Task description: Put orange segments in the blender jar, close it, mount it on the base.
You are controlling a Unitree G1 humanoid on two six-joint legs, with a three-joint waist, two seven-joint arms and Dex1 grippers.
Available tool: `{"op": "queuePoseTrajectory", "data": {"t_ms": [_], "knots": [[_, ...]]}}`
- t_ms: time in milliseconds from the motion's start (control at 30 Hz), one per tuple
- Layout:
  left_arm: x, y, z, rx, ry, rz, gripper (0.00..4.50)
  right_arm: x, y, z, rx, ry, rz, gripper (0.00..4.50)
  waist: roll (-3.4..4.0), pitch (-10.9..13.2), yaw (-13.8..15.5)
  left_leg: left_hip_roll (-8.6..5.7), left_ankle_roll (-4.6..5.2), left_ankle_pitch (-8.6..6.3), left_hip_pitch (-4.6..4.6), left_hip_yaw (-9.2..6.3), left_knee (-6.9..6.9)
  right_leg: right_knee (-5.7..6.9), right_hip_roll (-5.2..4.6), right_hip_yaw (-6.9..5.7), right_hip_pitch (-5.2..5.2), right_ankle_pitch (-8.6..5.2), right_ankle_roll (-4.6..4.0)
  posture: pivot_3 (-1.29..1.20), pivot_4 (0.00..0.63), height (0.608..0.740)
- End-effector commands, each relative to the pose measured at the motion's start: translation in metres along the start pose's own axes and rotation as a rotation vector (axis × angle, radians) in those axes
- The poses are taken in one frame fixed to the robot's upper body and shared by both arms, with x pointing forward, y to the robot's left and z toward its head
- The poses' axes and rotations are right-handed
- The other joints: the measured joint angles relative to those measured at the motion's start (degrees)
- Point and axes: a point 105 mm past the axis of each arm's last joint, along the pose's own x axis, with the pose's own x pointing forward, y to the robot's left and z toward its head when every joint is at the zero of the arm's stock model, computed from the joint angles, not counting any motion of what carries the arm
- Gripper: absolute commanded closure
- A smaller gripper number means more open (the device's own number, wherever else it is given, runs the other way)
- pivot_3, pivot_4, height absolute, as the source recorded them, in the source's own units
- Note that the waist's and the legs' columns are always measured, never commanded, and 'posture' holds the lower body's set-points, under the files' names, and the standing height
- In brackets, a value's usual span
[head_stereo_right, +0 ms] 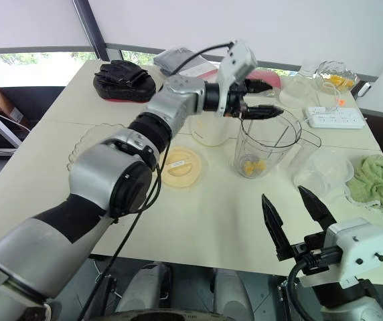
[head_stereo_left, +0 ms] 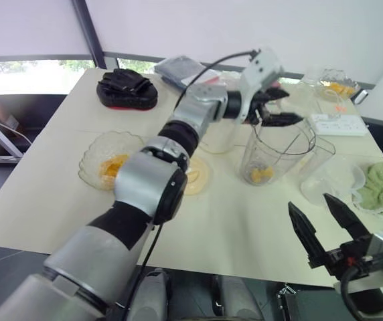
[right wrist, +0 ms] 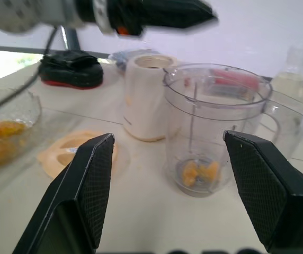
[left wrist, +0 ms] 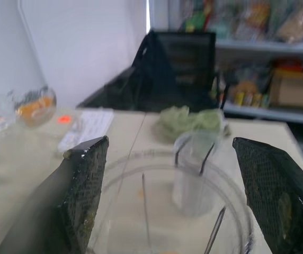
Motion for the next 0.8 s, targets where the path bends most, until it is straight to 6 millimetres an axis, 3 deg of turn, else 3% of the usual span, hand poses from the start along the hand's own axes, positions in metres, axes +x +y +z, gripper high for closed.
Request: {"op": "queuePoseTrajectory", "data": {"t_ms": [33, 167, 233, 333, 433, 667, 800], "knots": [[-0.017, -0.002, 0.028, 0.014, -0.096, -0.093, 0.61, -0.002, -0.003, 0.008, -0.003, -0.020, -0.024, 1.04, 0.03, -0.01, -0.13, 0.00, 0.00, 0.00, 0.01, 0.01, 0.01, 0.01, 0.00, 0.00, 0.00, 0.00, -0.01, 0.00, 0.150, 0.740], [-0.047, -0.004, 0.021, -0.007, -0.094, -0.196, 0.61, -0.010, -0.013, 0.003, -0.034, 0.016, -0.095, 1.04, 0.12, -0.07, -0.12, 0.04, 0.01, 0.00, 0.03, -0.03, 0.11, 0.07, 0.05, -0.01, 0.03, 0.00, -0.03, 0.00, 0.150, 0.740], [-0.067, -0.004, 0.005, -0.001, -0.056, -0.230, 0.61, -0.012, -0.020, -0.001, -0.044, 0.031, -0.154, 1.04, 0.15, -0.09, -0.24, 0.07, 0.02, -0.01, 0.03, -0.04, 0.16, 0.09, 0.05, -0.01, 0.07, 0.00, -0.04, 0.00, 0.150, 0.740], [-0.079, -0.010, -0.012, -0.011, -0.022, -0.277, 0.61, -0.019, -0.032, -0.006, -0.070, 0.051, -0.230, 1.04, 0.20, -0.11, -0.13, 0.17, 0.06, -0.04, 0.02, -0.03, 0.33, 0.15, 0.06, -0.02, 0.09, 0.02, -0.07, 0.00, 0.150, 0.740], [-0.097, -0.018, -0.045, 0.005, 0.058, -0.280, 0.61, -0.024, -0.048, -0.015, -0.082, 0.057, -0.336, 1.04, 0.20, -0.12, -0.04, 0.26, 0.08, -0.05, -0.08, -0.11, 0.54, 0.15, 0.00, -0.10, 0.17, 0.03, -0.08, 0.00, 0.150, 0.740], [-0.123, -0.043, -0.097, -0.038, 0.158, -0.299, 0.61, -0.027, -0.083, -0.028, -0.099, 0.040, -0.515, 1.04, 0.25, -0.14, -0.18, 0.31, 0.13, -0.08, 0.00, -0.14, 0.67, 0.14, -0.15, 0.00, 0.26, 0.07, -0.12, 0.00, 0.150, 0.740], [-0.123, -0.058, -0.105, -0.067, 0.140, -0.318, 0.61, -0.022, -0.107, -0.042, -0.082, 0.049, -0.580, 1.04, 0.29, -0.16, -0.18, 0.32, 0.13, -0.08, 0.05, -0.14, 0.67, 0.20, -0.13, 0.00, 0.26, 0.08, -0.14, 0.00, 0.150, 0.740]]}}
